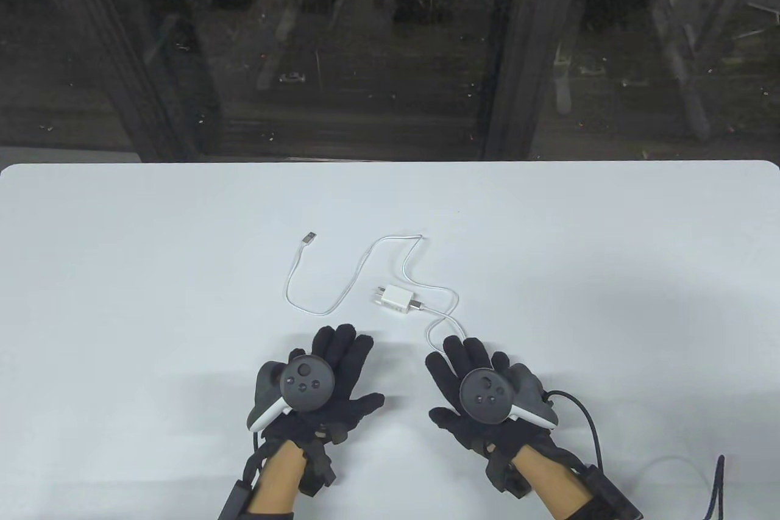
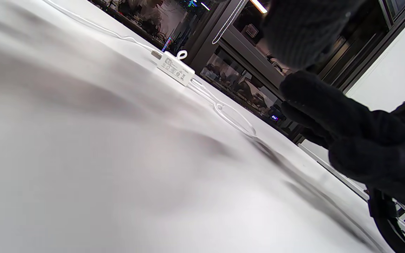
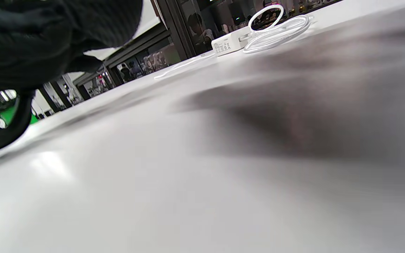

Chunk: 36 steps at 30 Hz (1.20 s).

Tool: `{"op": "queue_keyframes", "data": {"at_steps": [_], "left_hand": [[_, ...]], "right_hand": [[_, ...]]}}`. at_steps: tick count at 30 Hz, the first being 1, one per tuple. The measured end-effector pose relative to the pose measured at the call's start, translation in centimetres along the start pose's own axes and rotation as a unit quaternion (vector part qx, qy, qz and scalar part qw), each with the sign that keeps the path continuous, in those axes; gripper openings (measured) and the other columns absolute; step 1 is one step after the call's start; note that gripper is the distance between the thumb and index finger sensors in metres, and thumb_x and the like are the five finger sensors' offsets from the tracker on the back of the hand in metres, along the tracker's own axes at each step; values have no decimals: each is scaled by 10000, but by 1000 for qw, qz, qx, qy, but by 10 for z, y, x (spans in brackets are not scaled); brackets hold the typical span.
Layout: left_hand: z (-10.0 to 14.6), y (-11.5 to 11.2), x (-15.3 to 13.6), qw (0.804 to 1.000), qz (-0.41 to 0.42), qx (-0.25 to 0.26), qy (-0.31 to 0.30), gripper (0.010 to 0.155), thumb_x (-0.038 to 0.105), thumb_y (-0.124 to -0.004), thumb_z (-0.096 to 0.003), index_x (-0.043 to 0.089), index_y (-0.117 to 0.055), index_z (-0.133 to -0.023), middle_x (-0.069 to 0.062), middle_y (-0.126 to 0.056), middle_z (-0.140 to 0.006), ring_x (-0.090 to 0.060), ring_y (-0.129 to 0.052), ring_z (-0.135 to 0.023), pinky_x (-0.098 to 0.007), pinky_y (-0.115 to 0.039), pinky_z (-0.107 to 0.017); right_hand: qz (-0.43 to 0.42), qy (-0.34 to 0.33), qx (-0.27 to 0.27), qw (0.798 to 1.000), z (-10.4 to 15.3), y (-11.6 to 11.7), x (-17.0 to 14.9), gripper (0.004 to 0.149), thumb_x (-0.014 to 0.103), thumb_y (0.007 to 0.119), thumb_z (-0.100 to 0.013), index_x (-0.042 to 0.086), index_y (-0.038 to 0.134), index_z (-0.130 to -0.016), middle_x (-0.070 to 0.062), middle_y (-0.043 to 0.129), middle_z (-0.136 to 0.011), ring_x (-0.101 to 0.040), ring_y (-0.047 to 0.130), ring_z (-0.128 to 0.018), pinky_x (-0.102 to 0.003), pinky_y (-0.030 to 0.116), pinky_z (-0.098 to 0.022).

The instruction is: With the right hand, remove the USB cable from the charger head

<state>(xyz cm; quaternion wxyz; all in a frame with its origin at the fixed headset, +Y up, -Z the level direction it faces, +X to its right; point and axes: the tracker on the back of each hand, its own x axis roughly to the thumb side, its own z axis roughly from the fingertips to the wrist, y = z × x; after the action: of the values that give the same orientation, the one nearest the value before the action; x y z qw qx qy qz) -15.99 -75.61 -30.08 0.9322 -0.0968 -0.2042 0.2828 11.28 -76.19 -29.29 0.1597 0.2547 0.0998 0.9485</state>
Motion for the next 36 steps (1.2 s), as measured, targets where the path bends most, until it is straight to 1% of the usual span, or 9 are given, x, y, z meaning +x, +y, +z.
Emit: {"op": "queue_keyframes", "data": {"at_steps": [6,10,14,17,20,23,27,31,36], "left_hand": [[-1,1,-3,1000,8,-3,8,853,542,-748,-497,277,-259,-1144,-73,-121,-1216,-413,-9,-1084,-779,-93,-614],[-2,5,-3,1000,12,-1,7,846,537,-747,-501,274,-268,-1146,-72,-128,-1219,-415,-13,-1086,-780,-97,-615],[-2,8,-10,999,24,8,20,835,532,-745,-505,270,-281,-1148,-77,-137,-1221,-421,-21,-1088,-781,-103,-617],[-2,11,-14,999,34,13,29,828,528,-743,-510,266,-288,-1150,-81,-141,-1223,-426,-27,-1089,-783,-107,-618],[-3,16,-14,999,35,10,34,820,524,-740,-515,265,-293,-1151,-82,-141,-1224,-427,-24,-1089,-783,-110,-620],[-5,20,-14,999,32,14,34,814,522,-740,-517,264,-303,-1154,-84,-151,-1227,-431,-32,-1092,-784,-114,-622],[-7,23,-14,999,38,14,29,808,522,-737,-523,262,-311,-1158,-87,-156,-1231,-435,-32,-1094,-785,-113,-624],[-8,25,-14,999,42,14,28,799,521,-734,-528,258,-323,-1162,-91,-163,-1234,-441,-37,-1095,-786,-118,-625],[-8,25,-14,999,42,11,28,789,521,-731,-530,256,-339,-1162,-93,-169,-1234,-443,-41,-1094,-786,-123,-626]], "right_hand": [[0,7,-16,1000,-1,-9,2,775,486,685,-484,237,236,-1065,-103,88,-1113,-486,39,-977,-749,113,-601],[15,14,-62,998,-12,-27,6,768,478,699,-483,226,272,-1070,-111,163,-1130,-490,89,-993,-751,148,-613],[16,35,-34,999,-36,-50,11,783,475,702,-482,211,252,-1065,-109,162,-1131,-492,99,-998,-751,160,-624],[15,55,-18,998,-63,-68,12,787,469,705,-484,186,257,-1066,-116,166,-1131,-494,110,-1000,-749,176,-633],[18,87,13,996,-93,-76,11,788,464,707,-485,172,262,-1066,-131,177,-1129,-503,135,-1000,-742,211,-645],[21,127,49,991,-118,-74,9,791,460,707,-488,149,263,-1063,-156,209,-1126,-509,221,-1006,-719,293,-666],[58,159,83,982,-149,-59,12,794,460,724,-482,120,303,-1064,-177,351,-1111,-508,442,-971,-662,457,-665],[120,170,85,974,-173,-43,20,784,468,735,-473,92,377,-1061,-193,511,-1054,-482,611,-889,-626,557,-632],[172,211,81,959,-196,-20,16,724,432,741,-453,81,457,-1019,-164,627,-928,-422,708,-770,-598,610,-598]]}}
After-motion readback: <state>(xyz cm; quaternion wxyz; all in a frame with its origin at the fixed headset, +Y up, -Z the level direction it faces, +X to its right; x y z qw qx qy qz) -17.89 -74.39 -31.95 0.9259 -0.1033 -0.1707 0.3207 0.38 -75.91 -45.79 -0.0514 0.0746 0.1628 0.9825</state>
